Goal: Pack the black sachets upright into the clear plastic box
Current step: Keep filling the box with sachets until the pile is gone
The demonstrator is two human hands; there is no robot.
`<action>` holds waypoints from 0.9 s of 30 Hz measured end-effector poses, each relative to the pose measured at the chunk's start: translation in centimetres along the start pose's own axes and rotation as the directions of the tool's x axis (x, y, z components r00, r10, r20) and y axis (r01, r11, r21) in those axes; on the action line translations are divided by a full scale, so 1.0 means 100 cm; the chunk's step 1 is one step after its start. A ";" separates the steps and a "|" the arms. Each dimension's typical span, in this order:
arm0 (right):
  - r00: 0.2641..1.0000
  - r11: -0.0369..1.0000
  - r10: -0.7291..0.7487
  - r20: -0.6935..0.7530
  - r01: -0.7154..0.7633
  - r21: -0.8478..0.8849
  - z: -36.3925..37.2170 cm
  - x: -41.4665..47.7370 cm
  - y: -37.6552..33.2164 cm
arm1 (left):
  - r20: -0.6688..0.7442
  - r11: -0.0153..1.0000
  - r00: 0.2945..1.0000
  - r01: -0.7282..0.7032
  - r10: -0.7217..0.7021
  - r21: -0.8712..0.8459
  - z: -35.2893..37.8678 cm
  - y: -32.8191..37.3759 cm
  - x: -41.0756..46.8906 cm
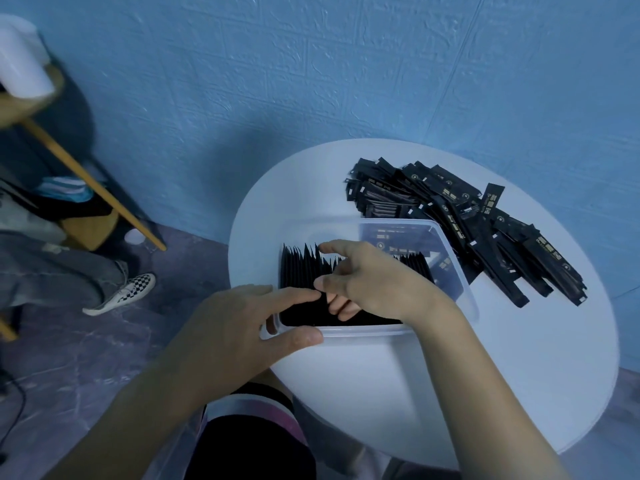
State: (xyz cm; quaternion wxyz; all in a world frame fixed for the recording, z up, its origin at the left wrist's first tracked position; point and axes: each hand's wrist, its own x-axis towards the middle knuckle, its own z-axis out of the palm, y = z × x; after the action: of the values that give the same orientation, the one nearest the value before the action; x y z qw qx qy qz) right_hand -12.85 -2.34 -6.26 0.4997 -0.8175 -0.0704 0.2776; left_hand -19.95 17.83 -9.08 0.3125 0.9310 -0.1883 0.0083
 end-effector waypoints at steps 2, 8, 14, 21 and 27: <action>1.000 1.000 -0.008 0.027 0.007 0.016 -0.001 0.001 -0.001 | 0.029 1.000 1.000 0.000 0.001 -0.007 -0.003 0.001 0.001; 0.996 0.997 -0.014 0.086 0.007 0.078 -0.007 -0.001 0.000 | 0.125 1.000 0.992 0.009 -0.011 0.014 -0.014 0.002 0.007; 0.996 0.998 -0.018 0.084 0.012 0.067 -0.011 0.000 0.005 | 0.246 0.989 0.969 -0.022 -0.014 0.144 -0.023 0.007 0.015; 0.998 0.997 0.012 0.061 -0.016 0.077 -0.015 -0.002 0.007 | 0.199 0.989 0.980 -0.009 -0.021 0.148 -0.014 0.005 0.018; 1.000 1.000 -0.005 0.003 0.005 -0.004 -0.028 -0.013 0.011 | 0.065 0.993 0.997 0.029 -0.036 0.110 -0.004 0.007 0.013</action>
State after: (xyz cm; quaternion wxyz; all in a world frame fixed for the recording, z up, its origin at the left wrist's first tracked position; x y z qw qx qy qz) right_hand -12.63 -5.61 -5.73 0.4988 -0.8178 -0.0739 0.2774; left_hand -18.97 17.13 -8.21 0.2548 0.9494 -0.1828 -0.0175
